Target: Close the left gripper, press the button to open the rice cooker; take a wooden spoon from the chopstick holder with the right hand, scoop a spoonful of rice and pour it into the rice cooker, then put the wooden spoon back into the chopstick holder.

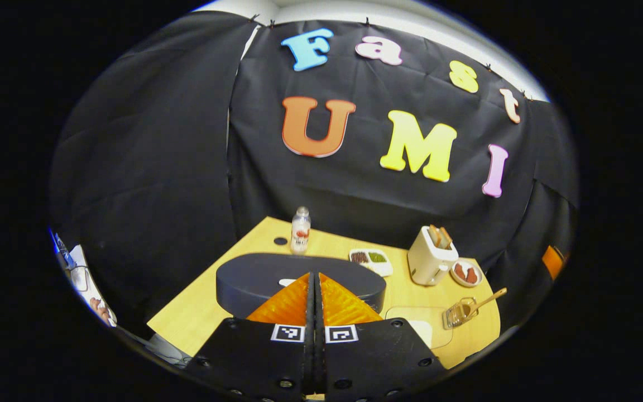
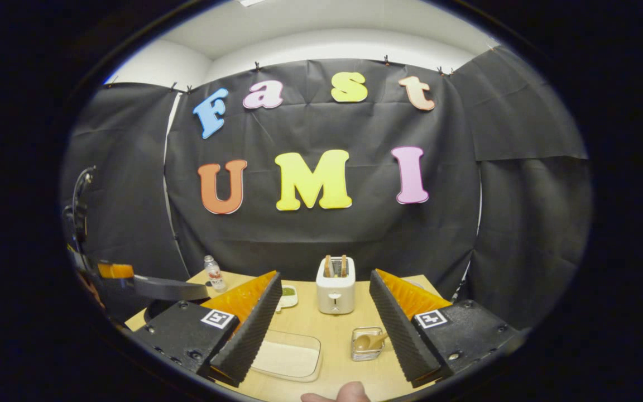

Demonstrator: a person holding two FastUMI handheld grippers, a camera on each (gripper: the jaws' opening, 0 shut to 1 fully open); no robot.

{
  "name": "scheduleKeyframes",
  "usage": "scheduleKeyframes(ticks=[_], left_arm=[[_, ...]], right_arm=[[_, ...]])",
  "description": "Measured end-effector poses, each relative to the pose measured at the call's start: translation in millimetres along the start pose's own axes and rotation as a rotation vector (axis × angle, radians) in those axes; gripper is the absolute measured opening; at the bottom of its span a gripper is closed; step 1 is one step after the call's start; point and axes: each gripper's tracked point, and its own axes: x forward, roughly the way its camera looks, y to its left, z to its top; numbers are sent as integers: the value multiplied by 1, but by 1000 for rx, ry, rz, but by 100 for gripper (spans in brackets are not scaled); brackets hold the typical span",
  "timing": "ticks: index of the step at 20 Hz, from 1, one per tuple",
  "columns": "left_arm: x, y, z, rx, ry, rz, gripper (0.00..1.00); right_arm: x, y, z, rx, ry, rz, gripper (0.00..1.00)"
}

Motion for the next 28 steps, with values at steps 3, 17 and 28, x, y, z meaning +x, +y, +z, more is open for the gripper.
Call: scheduleKeyframes(ticks=[3,17,28], left_arm=[[0,1,26,34,-64,-6,0],[-61,-15,77,105,-247,-38,85],[-77,-28,82,112,-304,-6,95]], right_arm=[[-3,-5,6,-6,-13,-4,100],[-36,-20,-21,-33,21,2,100],[8,-82,-107,86,173,-61,100]])
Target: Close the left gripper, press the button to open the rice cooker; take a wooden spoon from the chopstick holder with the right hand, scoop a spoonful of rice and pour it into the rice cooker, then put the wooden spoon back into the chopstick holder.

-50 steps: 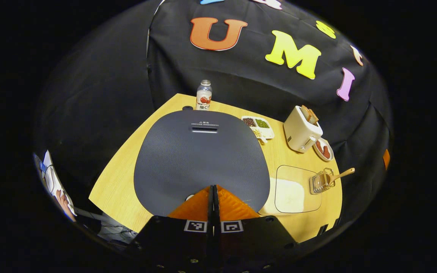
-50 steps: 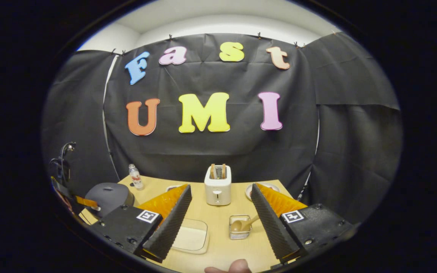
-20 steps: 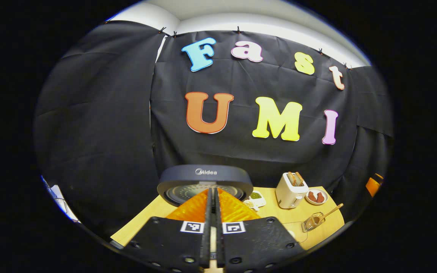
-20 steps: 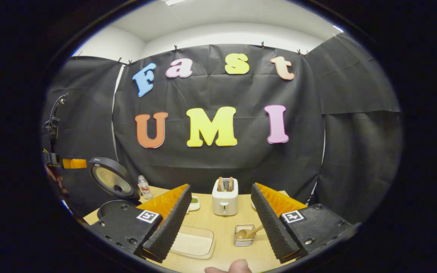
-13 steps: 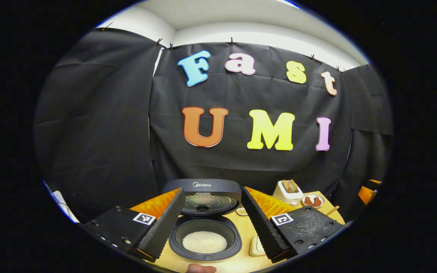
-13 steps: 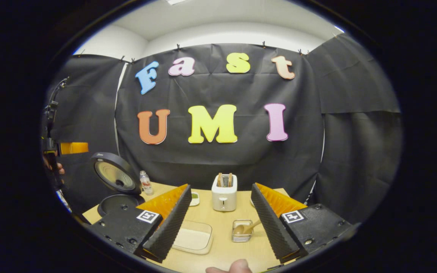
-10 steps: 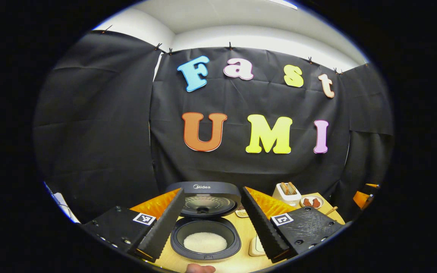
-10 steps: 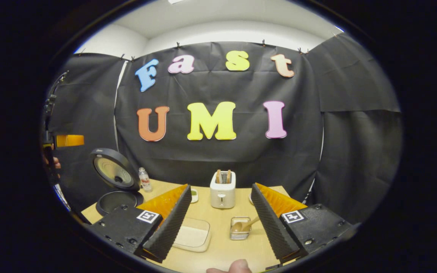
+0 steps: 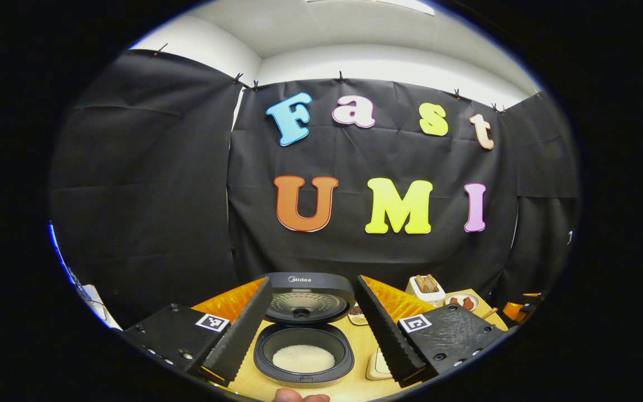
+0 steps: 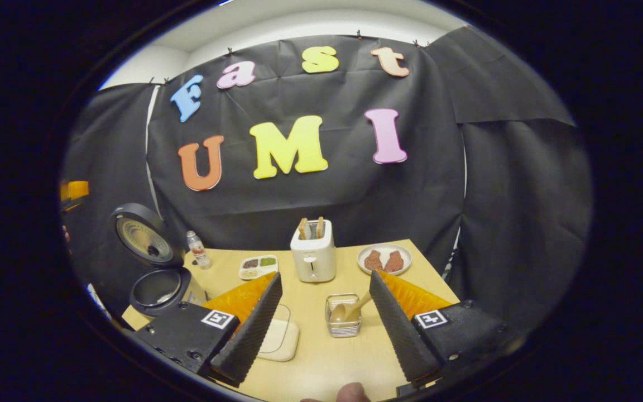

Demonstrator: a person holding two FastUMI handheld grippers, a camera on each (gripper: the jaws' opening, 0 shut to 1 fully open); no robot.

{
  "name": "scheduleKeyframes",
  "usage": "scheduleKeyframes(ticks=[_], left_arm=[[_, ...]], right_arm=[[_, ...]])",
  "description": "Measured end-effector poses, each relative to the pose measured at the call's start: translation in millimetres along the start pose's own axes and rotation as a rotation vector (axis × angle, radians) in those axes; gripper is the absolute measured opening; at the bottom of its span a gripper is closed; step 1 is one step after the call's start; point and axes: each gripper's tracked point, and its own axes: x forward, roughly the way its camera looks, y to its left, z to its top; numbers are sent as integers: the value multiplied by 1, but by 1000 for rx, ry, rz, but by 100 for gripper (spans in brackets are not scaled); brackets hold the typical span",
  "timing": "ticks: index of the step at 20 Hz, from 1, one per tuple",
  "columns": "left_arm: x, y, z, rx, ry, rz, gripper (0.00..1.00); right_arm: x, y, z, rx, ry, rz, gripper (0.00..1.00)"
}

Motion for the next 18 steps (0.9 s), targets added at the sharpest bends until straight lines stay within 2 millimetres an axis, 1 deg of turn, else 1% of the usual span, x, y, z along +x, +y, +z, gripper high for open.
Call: scheduleKeyframes(ticks=[3,5,6,7,8,9,11,12,13,14,15,16,17,18], left_arm=[[1,-12,-3,28,-2,1,95],[0,-24,-4,38,-1,-3,95],[0,-28,-3,39,-4,-2,95],[1,-33,-2,35,-8,0,95],[2,-36,-1,29,-9,5,85],[2,-37,-1,21,-8,17,95],[4,-39,-2,4,-2,37,95],[3,-37,-3,3,2,52,85],[3,-33,-3,3,3,71,95],[3,-31,-5,4,9,88,95],[2,-31,-8,7,17,104,85],[1,-30,-11,12,27,117,95],[1,-31,-13,19,32,124,95],[0,-32,-14,23,36,132,95]], right_arm=[[32,-24,-31,24,59,-21,99],[53,-38,-51,63,103,-26,94],[64,-43,-61,80,124,-25,84],[75,-48,-70,96,143,-25,88],[85,-51,-78,112,156,-22,78],[96,-55,-86,126,173,-22,84],[118,-59,-100,163,201,-20,83],[129,-59,-105,177,213,-17,83],[139,-59,-108,185,224,-11,72],[148,-59,-111,192,233,-4,71],[155,-59,-115,198,241,6,77],[162,-58,-118,201,251,19,75],[167,-56,-121,208,260,33,69],[171,-55,-123,216,273,45,58]])
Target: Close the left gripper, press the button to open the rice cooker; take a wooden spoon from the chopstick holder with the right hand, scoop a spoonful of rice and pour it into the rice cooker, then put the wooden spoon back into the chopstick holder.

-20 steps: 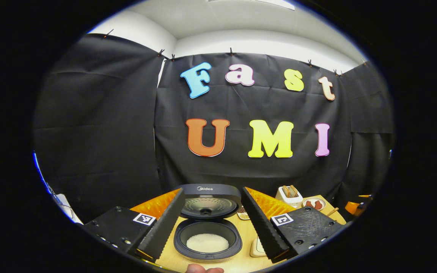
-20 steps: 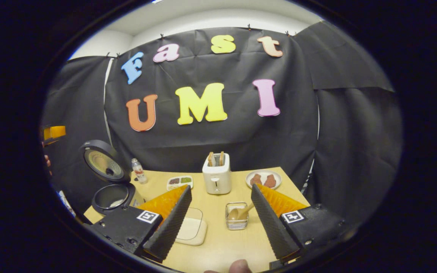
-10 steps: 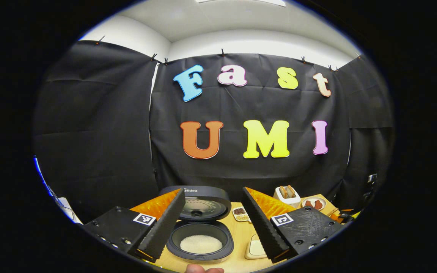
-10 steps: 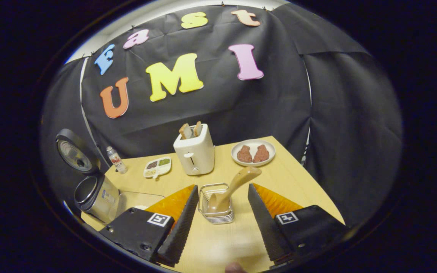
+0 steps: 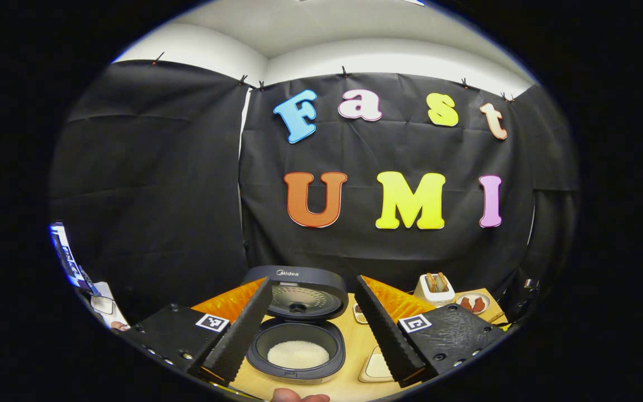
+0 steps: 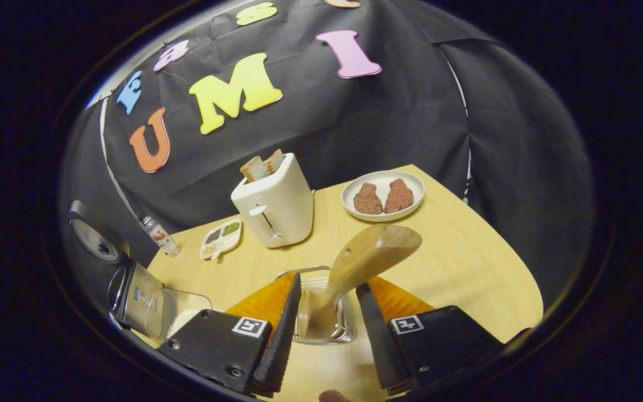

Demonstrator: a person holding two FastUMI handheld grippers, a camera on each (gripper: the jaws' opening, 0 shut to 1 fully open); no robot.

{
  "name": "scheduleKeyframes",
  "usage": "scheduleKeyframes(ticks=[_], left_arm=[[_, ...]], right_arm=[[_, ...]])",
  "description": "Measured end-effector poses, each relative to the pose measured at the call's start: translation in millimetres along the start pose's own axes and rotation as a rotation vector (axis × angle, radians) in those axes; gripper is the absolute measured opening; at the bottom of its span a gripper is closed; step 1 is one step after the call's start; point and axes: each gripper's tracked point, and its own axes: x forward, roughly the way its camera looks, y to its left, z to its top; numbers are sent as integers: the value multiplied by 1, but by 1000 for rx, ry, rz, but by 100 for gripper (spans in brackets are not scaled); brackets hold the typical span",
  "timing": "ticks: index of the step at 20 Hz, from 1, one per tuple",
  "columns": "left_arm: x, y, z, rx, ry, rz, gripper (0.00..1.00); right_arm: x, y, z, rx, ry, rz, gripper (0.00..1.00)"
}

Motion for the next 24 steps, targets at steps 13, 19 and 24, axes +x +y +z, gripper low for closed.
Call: scheduleKeyframes(ticks=[13,19,24], left_arm=[[-24,-1,-3,-92,-6,65,85],[-22,5,-7,-98,5,47,95],[-16,25,-3,-104,-7,20,95]], right_arm=[[1,-1,10,101,59,43,11],[-24,8,44,60,-5,29,10],[-65,18,79,-3,-95,-8,10]])
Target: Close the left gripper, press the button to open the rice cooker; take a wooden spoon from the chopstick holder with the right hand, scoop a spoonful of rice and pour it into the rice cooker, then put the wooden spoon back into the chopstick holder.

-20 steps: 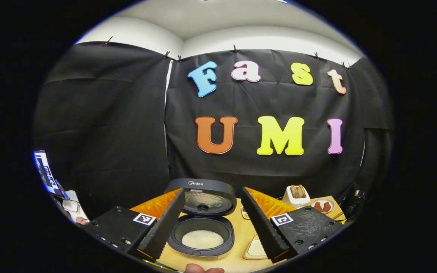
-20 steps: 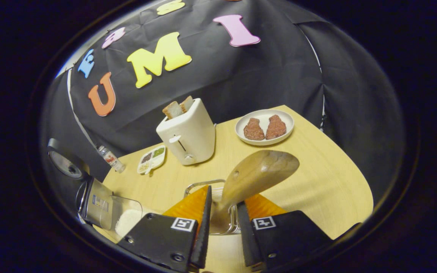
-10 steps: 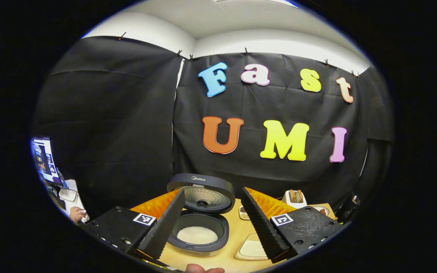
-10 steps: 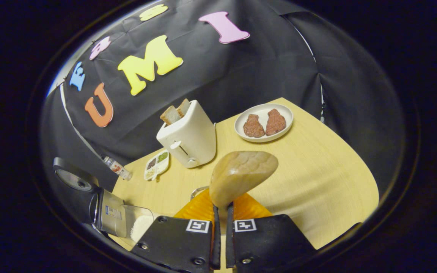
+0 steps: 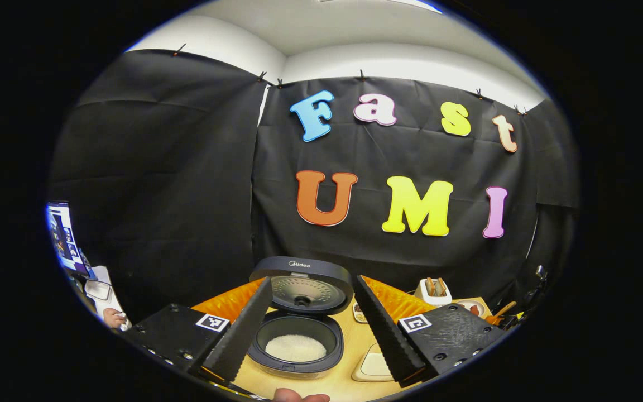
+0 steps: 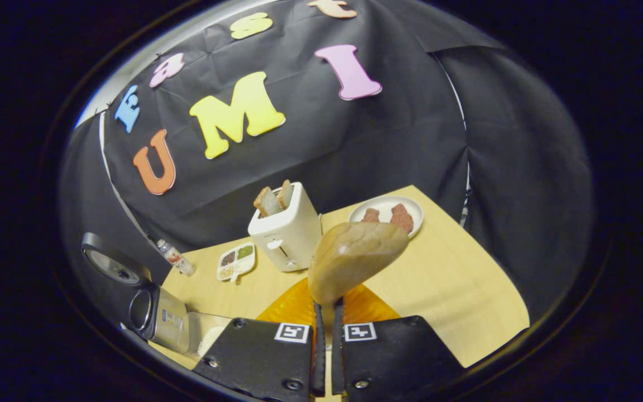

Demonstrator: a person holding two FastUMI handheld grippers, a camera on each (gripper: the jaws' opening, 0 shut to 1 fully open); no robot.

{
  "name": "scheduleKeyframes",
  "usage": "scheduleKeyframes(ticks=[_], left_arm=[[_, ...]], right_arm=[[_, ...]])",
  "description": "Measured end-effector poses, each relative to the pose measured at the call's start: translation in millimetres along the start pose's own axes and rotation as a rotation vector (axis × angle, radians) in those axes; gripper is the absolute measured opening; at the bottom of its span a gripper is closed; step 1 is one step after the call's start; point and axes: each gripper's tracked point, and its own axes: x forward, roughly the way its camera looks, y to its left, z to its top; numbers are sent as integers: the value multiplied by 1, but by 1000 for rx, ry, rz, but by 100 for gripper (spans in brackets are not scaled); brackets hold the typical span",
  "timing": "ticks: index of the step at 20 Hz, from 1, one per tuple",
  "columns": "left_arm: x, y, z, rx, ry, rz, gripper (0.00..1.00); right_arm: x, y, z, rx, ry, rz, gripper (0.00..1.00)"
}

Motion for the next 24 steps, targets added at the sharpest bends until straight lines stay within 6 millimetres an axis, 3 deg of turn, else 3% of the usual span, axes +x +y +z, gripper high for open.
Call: scheduleKeyframes(ticks=[3,6,13,18,24], left_arm=[[1,18,3,-4,-10,-11,95],[3,34,-1,35,-10,-17,95],[3,49,-6,77,-5,-81,95],[1,61,-8,89,-2,-108,95],[-4,81,-14,84,29,-92,95]], right_arm=[[-27,18,19,-31,-41,0,10],[-56,51,30,-51,-72,28,10],[-89,147,14,-60,-59,140,10],[-84,184,-19,-108,-20,148,9],[-40,182,-86,-206,64,47,9]])
